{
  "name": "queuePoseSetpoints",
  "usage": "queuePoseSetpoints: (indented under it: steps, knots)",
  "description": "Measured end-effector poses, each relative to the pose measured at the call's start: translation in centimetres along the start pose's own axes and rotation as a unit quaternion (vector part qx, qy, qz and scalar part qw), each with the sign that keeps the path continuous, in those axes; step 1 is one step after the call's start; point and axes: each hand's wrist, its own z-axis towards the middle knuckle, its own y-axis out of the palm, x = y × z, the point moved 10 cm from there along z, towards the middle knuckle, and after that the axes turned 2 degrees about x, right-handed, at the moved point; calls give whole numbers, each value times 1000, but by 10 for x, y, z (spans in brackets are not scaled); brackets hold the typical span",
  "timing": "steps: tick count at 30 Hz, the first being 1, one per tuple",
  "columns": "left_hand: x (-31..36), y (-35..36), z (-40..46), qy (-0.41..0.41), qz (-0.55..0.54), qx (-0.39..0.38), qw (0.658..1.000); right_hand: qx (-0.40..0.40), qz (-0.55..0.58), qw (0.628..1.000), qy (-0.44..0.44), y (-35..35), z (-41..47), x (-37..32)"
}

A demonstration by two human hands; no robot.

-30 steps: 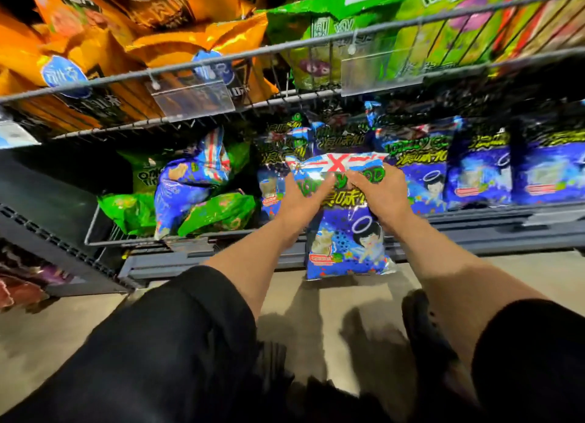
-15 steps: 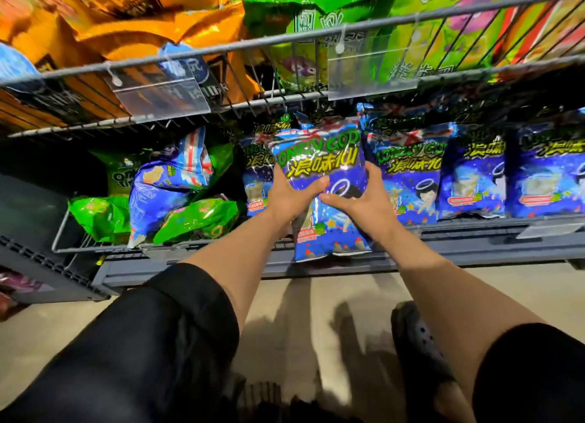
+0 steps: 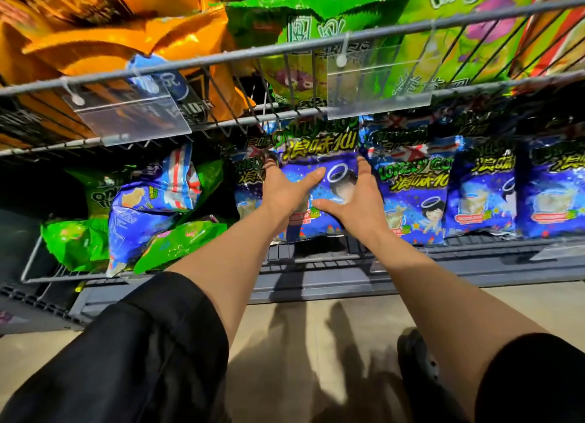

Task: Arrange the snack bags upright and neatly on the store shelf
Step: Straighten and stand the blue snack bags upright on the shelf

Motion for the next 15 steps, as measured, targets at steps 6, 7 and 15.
queuePoseSetpoints:
  steps: [6,7,15]
  knots:
    - [-46,17,1,-36,-49,-87,994,-33,16,999,26,26,0,28]
    - [-55,15,5,-35,-25,-83,996,-35,4,999,31,28,-4,33]
    - [-90,52,21,-24,60,-112,992,91,-226,961,131,-18,-10,85]
